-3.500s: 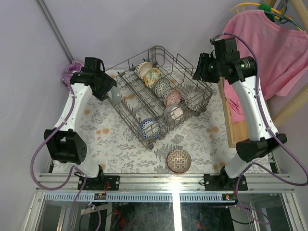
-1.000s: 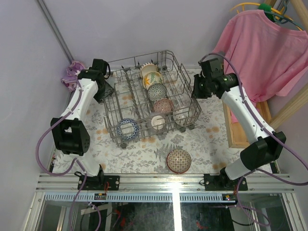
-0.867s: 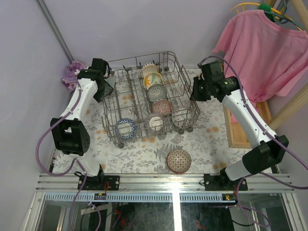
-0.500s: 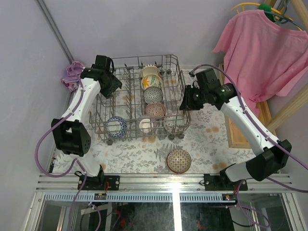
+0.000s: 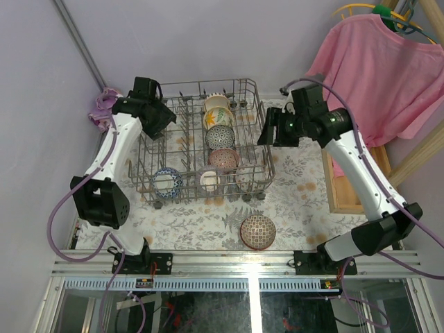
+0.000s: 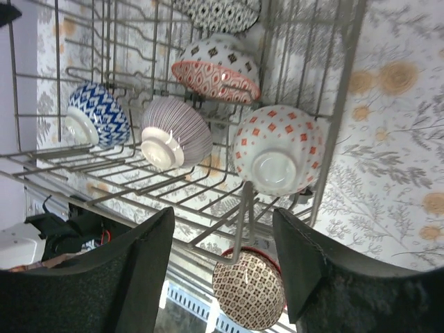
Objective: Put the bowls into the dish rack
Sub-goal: Adjust the dish rack at the center of the board.
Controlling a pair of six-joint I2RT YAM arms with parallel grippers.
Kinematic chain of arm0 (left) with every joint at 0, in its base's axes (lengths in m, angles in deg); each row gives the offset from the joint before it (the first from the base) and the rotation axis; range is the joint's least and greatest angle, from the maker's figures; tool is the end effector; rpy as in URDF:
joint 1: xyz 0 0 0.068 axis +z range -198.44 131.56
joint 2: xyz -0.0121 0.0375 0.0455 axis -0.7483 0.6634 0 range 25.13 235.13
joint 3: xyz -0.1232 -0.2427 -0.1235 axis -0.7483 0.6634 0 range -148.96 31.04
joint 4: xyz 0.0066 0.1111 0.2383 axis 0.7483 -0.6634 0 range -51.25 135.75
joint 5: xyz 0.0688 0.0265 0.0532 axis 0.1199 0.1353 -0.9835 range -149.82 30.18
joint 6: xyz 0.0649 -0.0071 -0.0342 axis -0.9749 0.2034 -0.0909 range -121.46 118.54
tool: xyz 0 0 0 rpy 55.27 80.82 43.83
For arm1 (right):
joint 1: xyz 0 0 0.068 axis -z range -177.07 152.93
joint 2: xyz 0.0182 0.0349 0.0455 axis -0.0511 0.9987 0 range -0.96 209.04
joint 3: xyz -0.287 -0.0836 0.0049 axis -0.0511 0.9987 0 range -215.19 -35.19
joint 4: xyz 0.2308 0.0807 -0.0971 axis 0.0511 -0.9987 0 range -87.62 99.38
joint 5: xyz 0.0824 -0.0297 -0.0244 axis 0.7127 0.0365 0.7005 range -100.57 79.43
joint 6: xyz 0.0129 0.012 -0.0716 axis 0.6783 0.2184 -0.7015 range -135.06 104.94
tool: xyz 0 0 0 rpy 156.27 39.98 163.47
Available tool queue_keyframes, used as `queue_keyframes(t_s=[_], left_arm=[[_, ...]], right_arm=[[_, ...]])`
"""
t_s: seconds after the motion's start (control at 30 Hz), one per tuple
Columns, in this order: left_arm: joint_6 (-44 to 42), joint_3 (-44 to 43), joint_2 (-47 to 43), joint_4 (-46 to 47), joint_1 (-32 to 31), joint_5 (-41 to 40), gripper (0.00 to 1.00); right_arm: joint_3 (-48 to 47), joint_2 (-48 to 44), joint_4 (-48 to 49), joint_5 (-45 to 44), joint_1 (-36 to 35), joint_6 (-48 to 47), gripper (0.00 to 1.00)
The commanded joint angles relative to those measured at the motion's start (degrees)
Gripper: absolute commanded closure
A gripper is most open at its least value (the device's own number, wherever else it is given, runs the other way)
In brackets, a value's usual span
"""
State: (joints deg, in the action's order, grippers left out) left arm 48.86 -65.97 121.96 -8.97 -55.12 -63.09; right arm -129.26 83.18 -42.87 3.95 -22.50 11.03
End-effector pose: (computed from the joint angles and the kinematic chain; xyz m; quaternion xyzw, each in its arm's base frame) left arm 0.3776 -0.0407 0.3527 -0.3620 0.8807 -0.1213 0.2805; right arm 0.2840 0.1522 0.4146 -0.0459 0.9076 0.2783 0.3109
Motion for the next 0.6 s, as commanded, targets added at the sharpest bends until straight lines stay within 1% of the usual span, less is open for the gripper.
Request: queue_keyframes(t_s=[0.0,0.1,0.27,0.4,0.43,0.47,0.5,0.57], left_arm=[[-0.2,-2.2,-3.5,2.0,0.8,3.5,0.39],[-0.4,-2.7,-4.6,2.0,1.0,5.8,0.36],[0.3,-2.5,-7.2,1.6,1.0,10.9,0.31],[0.5,-1.3,-10.2,1.2,1.1,13.8,0.16],[0.4,-1.3,-10.7,0.8,1.0,14.3,0.11],[0.2,-1.3,-11.2,0.3,1.0,14.8,0.04],[0.0,-1.4,-11.5,-0.3,1.0,15.4,0.00],[-0.4,-1.6,-12.2,-1.5,1.1,16.5,0.00]], right_arm=[[-4.8,-1.0,-4.2,-0.1,3.5,-1.1,0.33],[-6.5,-2.1,-5.8,-1.4,4.8,-0.8,0.29],[-7.7,-4.4,-8.8,-3.5,5.5,0.6,0.28],[-5.0,-7.5,-10.6,-4.6,5.5,2.3,0.27],[-4.4,-8.3,-10.8,-4.7,5.5,2.7,0.27],[-3.8,-9.0,-11.1,-4.7,5.5,3.1,0.27],[-3.3,-9.6,-11.4,-4.8,5.5,3.5,0.27],[-2.3,-10.7,-11.7,-4.8,5.5,4.0,0.26]])
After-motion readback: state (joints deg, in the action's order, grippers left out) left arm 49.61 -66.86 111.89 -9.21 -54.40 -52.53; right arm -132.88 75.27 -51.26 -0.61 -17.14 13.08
